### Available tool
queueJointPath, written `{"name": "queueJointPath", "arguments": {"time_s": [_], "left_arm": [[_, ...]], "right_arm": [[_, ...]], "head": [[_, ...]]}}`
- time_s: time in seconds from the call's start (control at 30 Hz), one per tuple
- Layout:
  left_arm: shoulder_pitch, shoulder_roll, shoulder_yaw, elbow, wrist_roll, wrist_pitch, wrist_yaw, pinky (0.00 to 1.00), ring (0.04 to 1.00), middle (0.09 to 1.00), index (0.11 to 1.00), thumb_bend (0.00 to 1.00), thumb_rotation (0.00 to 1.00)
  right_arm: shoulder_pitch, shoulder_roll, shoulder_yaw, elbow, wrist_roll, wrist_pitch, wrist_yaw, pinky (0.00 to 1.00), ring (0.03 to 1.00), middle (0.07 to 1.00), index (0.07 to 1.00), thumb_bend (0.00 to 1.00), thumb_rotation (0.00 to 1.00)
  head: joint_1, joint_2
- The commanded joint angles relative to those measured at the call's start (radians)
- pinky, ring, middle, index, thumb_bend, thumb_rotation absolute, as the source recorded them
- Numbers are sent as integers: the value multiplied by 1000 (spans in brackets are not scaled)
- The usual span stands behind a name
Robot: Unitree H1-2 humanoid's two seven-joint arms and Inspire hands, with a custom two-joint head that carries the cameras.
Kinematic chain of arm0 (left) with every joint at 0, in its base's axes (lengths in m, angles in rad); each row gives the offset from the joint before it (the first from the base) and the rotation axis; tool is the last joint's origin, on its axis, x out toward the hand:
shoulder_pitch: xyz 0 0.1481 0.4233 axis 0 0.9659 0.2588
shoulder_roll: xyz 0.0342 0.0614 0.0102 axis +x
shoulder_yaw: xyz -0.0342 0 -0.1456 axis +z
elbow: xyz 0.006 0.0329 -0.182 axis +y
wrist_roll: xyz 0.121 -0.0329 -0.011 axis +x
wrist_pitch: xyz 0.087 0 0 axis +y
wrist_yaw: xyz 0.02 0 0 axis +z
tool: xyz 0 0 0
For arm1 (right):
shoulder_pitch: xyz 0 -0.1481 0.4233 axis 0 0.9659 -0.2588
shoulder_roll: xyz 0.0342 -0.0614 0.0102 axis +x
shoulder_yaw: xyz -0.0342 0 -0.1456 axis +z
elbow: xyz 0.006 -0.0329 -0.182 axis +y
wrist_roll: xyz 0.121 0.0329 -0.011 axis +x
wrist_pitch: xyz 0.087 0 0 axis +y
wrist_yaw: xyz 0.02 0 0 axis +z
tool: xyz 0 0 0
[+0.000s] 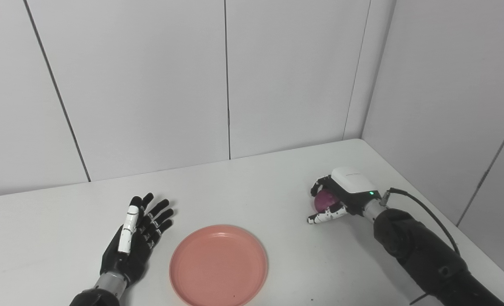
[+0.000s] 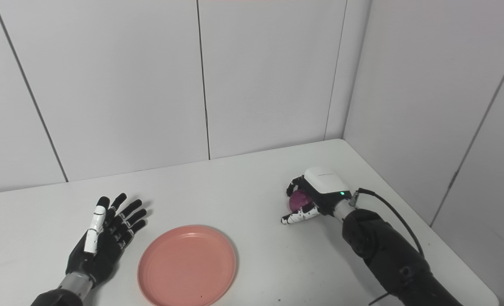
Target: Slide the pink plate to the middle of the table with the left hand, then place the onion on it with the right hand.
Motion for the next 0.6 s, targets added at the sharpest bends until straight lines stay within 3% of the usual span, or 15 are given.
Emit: {"name": "queueJointPath", "arguments": {"time_s": [0.0, 0.1, 0.33, 0.5, 0.53, 0.57], "left_arm": [[37, 5, 0, 38, 6, 63, 13, 921, 882, 895, 1000, 605, 841], [36, 6, -2, 41, 4, 60, 14, 918, 882, 894, 1000, 606, 844], [35, 9, -5, 46, 0, 61, 15, 911, 886, 898, 1000, 607, 845], [34, 6, -3, 47, -2, 60, 16, 915, 887, 898, 1000, 607, 838], [34, 5, -3, 48, -2, 58, 17, 915, 887, 899, 1000, 607, 840], [34, 5, -3, 49, -2, 57, 16, 913, 886, 898, 1000, 607, 840]], "right_arm": [[5, -13, 14, 47, -23, 15, 12, 312, 383, 459, 557, 483, 339], [5, -9, 12, 61, -9, 16, -3, 308, 377, 452, 546, 479, 360], [4, -3, 10, 101, 21, -9, -42, 234, 291, 362, 423, 478, 354], [5, -7, 10, 87, 35, -8, -41, 263, 324, 399, 484, 484, 328], [2, -7, 10, 89, 39, -10, -40, 254, 312, 384, 481, 492, 227], [1, -7, 10, 88, 41, -7, -37, 249, 305, 376, 479, 495, 193]], "head": [[1, 2], [1, 2], [3, 2], [3, -1], [4, -2], [4, -2]]}}
